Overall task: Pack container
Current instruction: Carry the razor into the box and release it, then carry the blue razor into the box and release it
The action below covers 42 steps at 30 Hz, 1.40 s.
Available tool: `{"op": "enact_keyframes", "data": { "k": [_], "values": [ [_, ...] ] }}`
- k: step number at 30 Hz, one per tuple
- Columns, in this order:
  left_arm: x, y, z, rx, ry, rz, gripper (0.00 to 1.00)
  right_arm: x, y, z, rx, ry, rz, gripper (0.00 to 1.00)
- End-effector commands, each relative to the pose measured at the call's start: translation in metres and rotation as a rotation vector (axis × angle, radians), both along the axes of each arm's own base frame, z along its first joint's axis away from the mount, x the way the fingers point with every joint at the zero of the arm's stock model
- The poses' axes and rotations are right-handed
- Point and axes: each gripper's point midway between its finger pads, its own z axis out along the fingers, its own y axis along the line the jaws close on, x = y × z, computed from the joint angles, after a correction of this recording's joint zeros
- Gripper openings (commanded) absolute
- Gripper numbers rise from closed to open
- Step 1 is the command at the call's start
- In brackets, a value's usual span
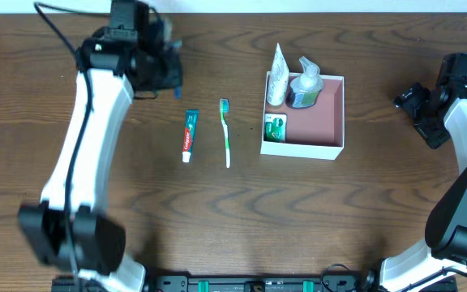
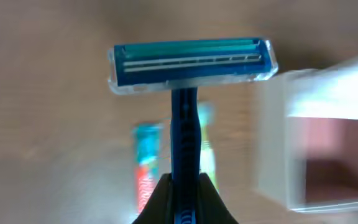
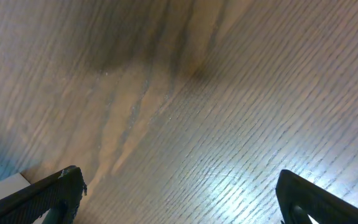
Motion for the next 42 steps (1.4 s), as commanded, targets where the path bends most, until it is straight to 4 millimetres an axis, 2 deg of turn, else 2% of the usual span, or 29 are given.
{"op": "enact_keyframes", "data": {
  "k": [1, 4, 9, 12, 16, 21, 28, 32, 34, 36, 38, 42],
  "values": [
    [-0.023, -0.061, 0.033, -0.037, -0.117, -0.229, 0.06, -0.001, -0.001, -0.002, -0.004, 0.007, -0.017, 0.99],
    [-0.042, -0.121, 0.046, -0.006, -0.239, -0.456, 0.06, -0.001, -0.001, -0.002, -0.004, 0.007, -0.017, 0.99],
    [-0.069, -0.199, 0.032, 0.033, -0.339, -0.726, 0.06, -0.001, -0.001, -0.002, -0.004, 0.007, -0.017, 0.99],
    [-0.069, -0.226, 0.014, 0.057, -0.350, -0.761, 0.06, -0.001, -0.001, -0.002, -0.004, 0.007, -0.016, 0.99],
    [-0.067, -0.253, -0.022, 0.072, -0.322, -0.815, 0.06, -0.001, -0.001, -0.002, -0.004, 0.007, -0.016, 0.99],
    [-0.058, -0.267, -0.066, 0.091, -0.269, -0.836, 0.07, -0.001, -0.001, -0.002, -0.004, 0.007, -0.017, 0.99],
    [-0.051, -0.273, -0.119, 0.118, -0.186, -0.844, 0.07, -0.001, -0.001, -0.002, -0.004, 0.007, -0.017, 0.99],
    [-0.049, -0.273, -0.132, 0.130, -0.170, -0.841, 0.12, -0.001, -0.001, -0.002, -0.004, 0.007, -0.016, 0.99],
    [-0.047, -0.271, -0.133, 0.146, -0.171, -0.832, 0.17, -0.001, -0.001, -0.002, -0.004, 0.007, -0.017, 0.99],
    [-0.046, -0.271, -0.133, 0.150, -0.173, -0.829, 0.17, -0.001, -0.001, -0.002, -0.004, 0.007, -0.017, 0.99],
    [-0.044, -0.269, -0.134, 0.161, -0.175, -0.821, 0.28, -0.001, -0.001, -0.002, -0.004, 0.007, -0.017, 0.99],
    [-0.045, -0.268, -0.134, 0.163, -0.172, -0.821, 0.31, -0.001, -0.001, -0.002, -0.004, 0.007, -0.017, 0.99]
  ]
}}
